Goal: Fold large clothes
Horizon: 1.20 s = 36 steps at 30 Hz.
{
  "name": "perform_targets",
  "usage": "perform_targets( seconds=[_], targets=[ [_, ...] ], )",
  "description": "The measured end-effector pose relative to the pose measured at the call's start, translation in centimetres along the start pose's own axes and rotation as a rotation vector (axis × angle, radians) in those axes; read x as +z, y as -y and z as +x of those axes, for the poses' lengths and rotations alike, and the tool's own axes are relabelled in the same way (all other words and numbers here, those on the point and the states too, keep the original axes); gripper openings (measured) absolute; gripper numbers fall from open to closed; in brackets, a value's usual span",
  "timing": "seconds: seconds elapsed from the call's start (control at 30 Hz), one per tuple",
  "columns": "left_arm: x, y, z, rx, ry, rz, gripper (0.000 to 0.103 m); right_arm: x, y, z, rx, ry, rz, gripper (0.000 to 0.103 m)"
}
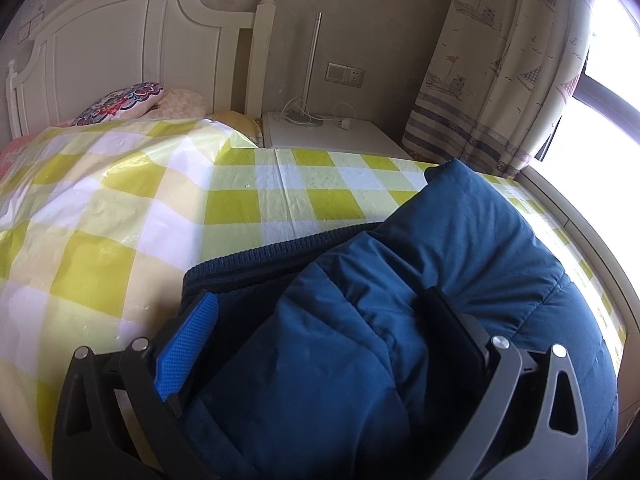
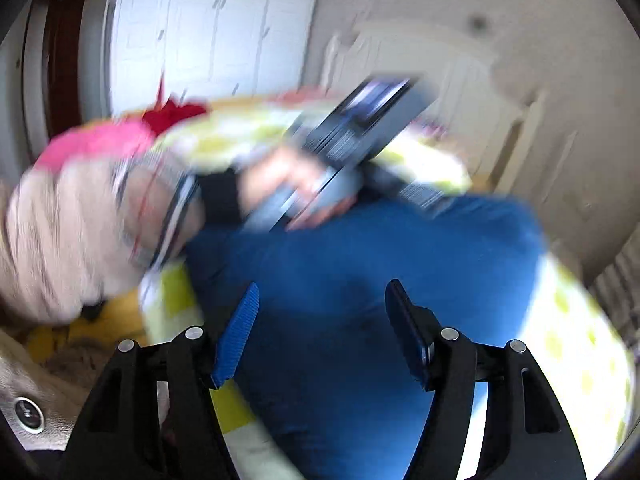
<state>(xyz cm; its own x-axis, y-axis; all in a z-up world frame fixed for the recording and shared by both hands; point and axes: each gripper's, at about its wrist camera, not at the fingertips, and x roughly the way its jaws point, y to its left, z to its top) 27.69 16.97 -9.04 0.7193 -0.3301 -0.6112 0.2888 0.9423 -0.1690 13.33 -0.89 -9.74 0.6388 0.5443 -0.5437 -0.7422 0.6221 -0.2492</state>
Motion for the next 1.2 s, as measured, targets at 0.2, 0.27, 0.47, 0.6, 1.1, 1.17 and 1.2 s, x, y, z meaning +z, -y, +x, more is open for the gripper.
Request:
perform_targets(
  seconds=[0.2,0.27,0.47,0.6,1.1,1.17,1.2],
  targets=[
    [-0.3,-1.1,-1.0,0.097,0.049,-0.067,0.101,2.6,12.0,1.7,-0.159,0.064,0.16,0.05],
    [-0.3,-2.2,-0.8,0.087,0.034,-0.111,0.101,3.4,16.0,3.6,-0.174,0.055,0.232,0.041],
    [-0.2,-2.4,-0.7,0.104,0.022,-0.114,0.101,5.4,22.9,12.0,-0.193,-0.038,0.31,0.032],
    [-0.4,-3.0,-0.6,0.145,0.011,-0.143,0.101,3.2,23.0,19.1,-0.138,-0.211,0.258,0.033],
    [-0.6,-4.0,0.0,0.109,-0.023,-0.185,0.101,4.0,23.2,20.3,-0.18,-0.345,0.247,0.033],
    [-0.6,-4.0,-0.1,0.115,-0.021,-0.184,0.101,4.7,23.6,19.0,-0.182,-0.312,0.272,0.033],
    [-0.6,-3.9,-0.1,0.116,-0.021,-0.184,0.101,5.0,24.2,18.0,-0.175,-0.273,0.316,0.033]
  ],
)
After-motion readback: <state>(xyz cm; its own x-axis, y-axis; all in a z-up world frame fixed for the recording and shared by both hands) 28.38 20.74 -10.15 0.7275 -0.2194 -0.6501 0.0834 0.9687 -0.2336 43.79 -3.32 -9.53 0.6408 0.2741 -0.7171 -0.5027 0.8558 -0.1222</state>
